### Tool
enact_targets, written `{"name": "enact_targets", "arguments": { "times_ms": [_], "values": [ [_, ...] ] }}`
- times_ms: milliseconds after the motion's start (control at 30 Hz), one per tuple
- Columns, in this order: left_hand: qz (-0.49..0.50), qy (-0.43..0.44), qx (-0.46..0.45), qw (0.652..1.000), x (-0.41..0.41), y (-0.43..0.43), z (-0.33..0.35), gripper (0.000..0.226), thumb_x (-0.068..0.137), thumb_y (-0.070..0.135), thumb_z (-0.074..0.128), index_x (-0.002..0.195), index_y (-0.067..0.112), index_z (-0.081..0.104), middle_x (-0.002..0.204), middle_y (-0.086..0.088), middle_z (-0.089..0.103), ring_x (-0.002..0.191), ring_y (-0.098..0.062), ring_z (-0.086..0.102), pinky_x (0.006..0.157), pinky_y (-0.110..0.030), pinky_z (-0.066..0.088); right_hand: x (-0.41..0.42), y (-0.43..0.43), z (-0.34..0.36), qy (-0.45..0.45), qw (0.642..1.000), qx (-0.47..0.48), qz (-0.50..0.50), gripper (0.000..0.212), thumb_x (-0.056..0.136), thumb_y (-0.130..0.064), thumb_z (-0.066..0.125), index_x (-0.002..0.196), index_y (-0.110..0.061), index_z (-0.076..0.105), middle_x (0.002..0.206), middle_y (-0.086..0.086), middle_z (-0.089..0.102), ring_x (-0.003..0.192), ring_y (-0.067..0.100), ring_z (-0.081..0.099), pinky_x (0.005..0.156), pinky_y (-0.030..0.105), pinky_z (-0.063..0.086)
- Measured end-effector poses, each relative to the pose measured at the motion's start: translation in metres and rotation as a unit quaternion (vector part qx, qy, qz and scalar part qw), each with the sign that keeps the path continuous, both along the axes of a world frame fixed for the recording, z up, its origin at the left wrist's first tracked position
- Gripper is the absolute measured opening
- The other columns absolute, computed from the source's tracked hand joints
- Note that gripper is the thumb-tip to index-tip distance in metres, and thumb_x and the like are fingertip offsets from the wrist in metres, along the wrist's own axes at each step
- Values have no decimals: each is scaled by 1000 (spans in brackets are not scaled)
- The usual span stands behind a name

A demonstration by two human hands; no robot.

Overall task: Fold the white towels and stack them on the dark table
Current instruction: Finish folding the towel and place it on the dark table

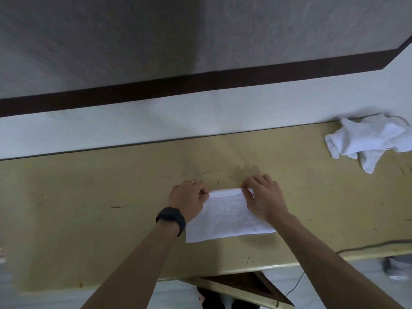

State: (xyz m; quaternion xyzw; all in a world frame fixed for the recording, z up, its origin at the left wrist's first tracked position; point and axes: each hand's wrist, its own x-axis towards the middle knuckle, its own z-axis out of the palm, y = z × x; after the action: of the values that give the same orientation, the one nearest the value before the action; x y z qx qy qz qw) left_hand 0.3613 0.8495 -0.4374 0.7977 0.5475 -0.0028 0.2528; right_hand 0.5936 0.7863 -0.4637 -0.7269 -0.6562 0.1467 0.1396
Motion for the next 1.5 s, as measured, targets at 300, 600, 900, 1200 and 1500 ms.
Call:
{"name": "enact_targets", "arguments": {
  "times_ms": [300,600,900,1200,1500],
  "values": [
    [-41,70,15,997,3,16,4,15,96,34,50,101,31,63,92,14,62,91,-12,55,95,-31,36,-7,3,-2,-52,999,6,-1,5,92,-26,59,93,-24,63,89,-8,60,92,24,52,71,33,36],
    [-70,82,142,984,-18,-36,-12,14,88,29,53,99,26,61,107,-1,66,93,-24,61,79,-36,50,-27,-37,11,-64,988,-35,-133,15,87,-31,60,93,-17,62,86,0,58,75,23,53,64,33,43],
    [-2,98,68,993,-27,-58,-7,28,95,43,42,120,35,54,109,0,57,102,-23,54,85,-36,42,-52,15,20,-31,988,-145,-49,56,99,-39,37,151,-19,32,161,0,26,150,20,17,118,49,16],
    [-109,88,97,985,-34,-80,1,36,92,47,47,123,33,57,124,-5,60,112,-27,55,93,-40,46,-29,-29,22,-17,991,62,119,53,90,-51,53,134,-21,58,146,1,51,141,22,38,113,41,32],
    [-362,96,234,897,-45,-81,-8,36,83,11,41,93,12,76,102,-9,74,81,-23,71,71,-32,56,-12,-94,1,-65,955,90,274,18,93,-26,64,106,-16,71,119,4,69,113,26,64,91,38,53]
  ]
}}
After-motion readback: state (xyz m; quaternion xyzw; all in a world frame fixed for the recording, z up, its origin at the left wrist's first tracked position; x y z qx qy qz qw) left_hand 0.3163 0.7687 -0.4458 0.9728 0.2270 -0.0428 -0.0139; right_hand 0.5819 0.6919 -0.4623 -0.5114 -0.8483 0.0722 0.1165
